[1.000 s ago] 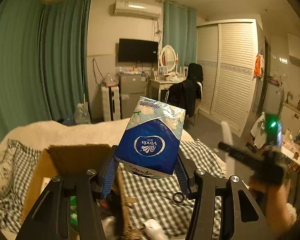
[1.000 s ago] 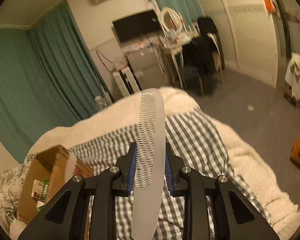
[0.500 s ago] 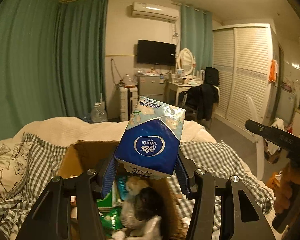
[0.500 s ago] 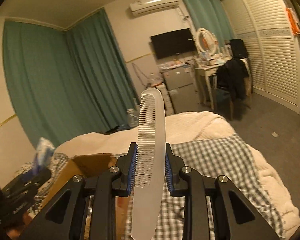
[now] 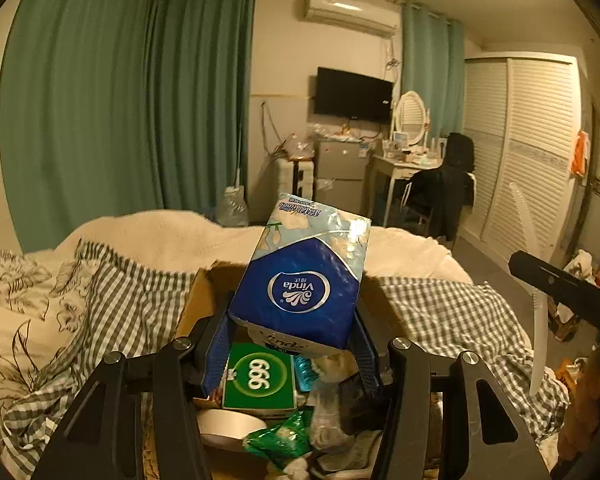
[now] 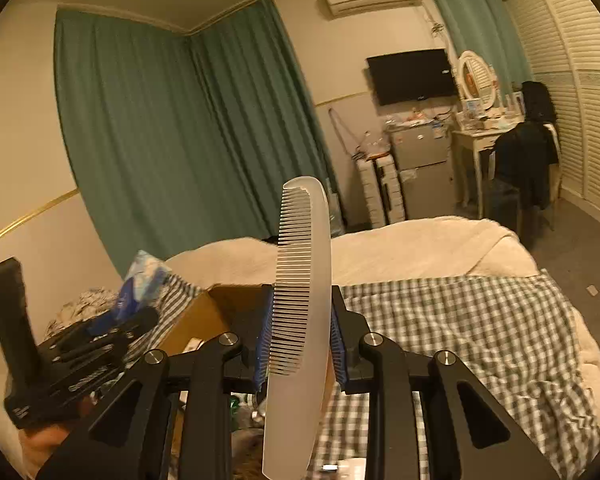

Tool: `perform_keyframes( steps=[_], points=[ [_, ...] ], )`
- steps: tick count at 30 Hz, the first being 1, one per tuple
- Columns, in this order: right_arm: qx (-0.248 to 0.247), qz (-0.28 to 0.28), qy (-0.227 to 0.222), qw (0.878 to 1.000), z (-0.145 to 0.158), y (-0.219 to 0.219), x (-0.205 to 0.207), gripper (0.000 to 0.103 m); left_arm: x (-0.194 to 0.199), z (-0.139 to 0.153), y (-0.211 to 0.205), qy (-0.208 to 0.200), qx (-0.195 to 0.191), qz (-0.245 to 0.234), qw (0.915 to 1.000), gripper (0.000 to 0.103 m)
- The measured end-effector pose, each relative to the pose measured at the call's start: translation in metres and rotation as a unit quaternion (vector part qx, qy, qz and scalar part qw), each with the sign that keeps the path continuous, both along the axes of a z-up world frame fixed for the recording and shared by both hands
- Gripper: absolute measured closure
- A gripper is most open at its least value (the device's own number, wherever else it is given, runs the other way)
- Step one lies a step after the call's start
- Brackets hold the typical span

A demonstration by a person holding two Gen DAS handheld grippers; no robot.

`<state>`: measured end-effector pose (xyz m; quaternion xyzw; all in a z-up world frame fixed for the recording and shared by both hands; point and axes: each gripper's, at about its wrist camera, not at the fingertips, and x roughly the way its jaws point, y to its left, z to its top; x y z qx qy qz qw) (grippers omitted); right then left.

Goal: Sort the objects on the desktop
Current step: 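Carry the tissue pack and comb over the cardboard box, then lower the tissue pack and comb into the box and open both tools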

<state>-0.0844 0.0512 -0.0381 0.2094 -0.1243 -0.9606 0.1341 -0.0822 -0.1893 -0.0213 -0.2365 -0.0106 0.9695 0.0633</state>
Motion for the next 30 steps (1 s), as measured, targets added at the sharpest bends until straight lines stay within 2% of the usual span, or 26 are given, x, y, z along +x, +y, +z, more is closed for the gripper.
perform_keyframes(
  steps=[6, 14, 19, 29, 30],
  points=[
    [0.012, 0.032, -0.017, 0.999, -0.015, -0.026, -0.013, 0.078, -0.016, -0.019, -0.010, -0.028, -0.014, 0.017, 0.9994, 0.049],
    [0.034, 0.081, -0.047, 0.995, -0.048, -0.072, -0.040, 0.078, -0.042, -0.051, -0.025, -0.086, -0.009, 0.023, 0.9960, 0.049],
    [0.044, 0.097, -0.067, 0.992, -0.065, -0.083, -0.049, 0.078, -0.050, -0.064, -0.030, -0.109, -0.011, 0.028, 0.9936, 0.049],
    [0.069, 0.110, -0.095, 0.987, -0.071, -0.093, -0.059, 0.076, -0.056, -0.069, -0.030, -0.134, -0.018, 0.035, 0.9902, 0.047],
    [0.076, 0.112, -0.099, 0.986, -0.071, -0.097, -0.060, 0.070, -0.056, -0.069, -0.030, -0.137, -0.015, 0.037, 0.9898, 0.045]
  ],
)
